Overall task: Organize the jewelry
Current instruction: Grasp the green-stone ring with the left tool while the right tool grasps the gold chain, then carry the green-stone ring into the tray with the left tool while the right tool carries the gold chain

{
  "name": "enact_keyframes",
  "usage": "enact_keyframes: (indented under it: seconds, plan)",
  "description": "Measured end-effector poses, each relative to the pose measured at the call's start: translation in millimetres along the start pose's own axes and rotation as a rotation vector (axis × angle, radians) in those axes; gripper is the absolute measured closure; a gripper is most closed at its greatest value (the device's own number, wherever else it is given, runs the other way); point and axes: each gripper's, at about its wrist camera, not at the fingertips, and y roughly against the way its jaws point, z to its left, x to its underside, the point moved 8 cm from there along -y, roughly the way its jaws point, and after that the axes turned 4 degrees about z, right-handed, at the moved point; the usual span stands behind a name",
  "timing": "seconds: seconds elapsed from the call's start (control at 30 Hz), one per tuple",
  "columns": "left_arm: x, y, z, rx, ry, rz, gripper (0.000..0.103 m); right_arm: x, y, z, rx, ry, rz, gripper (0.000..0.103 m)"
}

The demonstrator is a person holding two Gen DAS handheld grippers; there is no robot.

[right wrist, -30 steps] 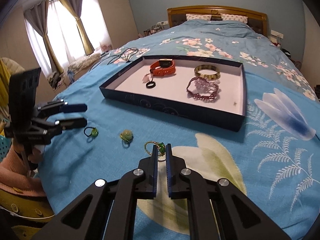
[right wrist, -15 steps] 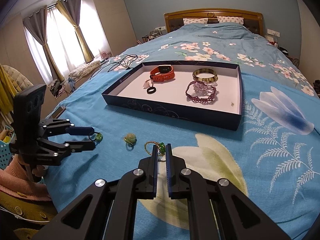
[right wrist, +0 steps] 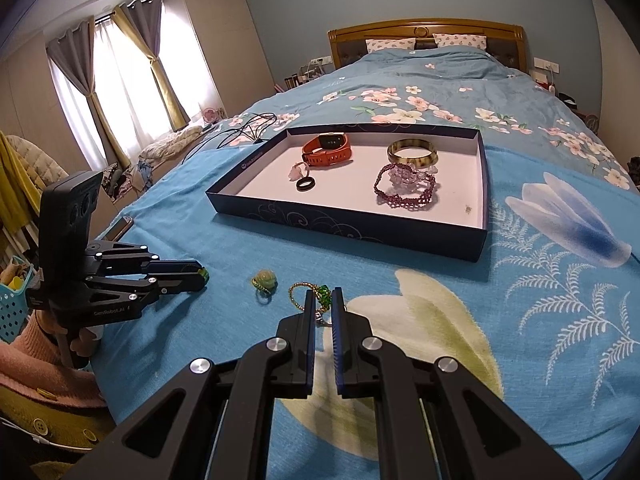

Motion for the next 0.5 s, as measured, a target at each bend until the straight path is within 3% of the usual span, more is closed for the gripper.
enact_keyframes:
  seconds: [0.5]
  plan:
    - [-9.1,10.5,-2.0,0.017,0.007,-0.054,0.087,-6.7,3.9,-0.4,-0.006,-0.012,-0.034,0.097]
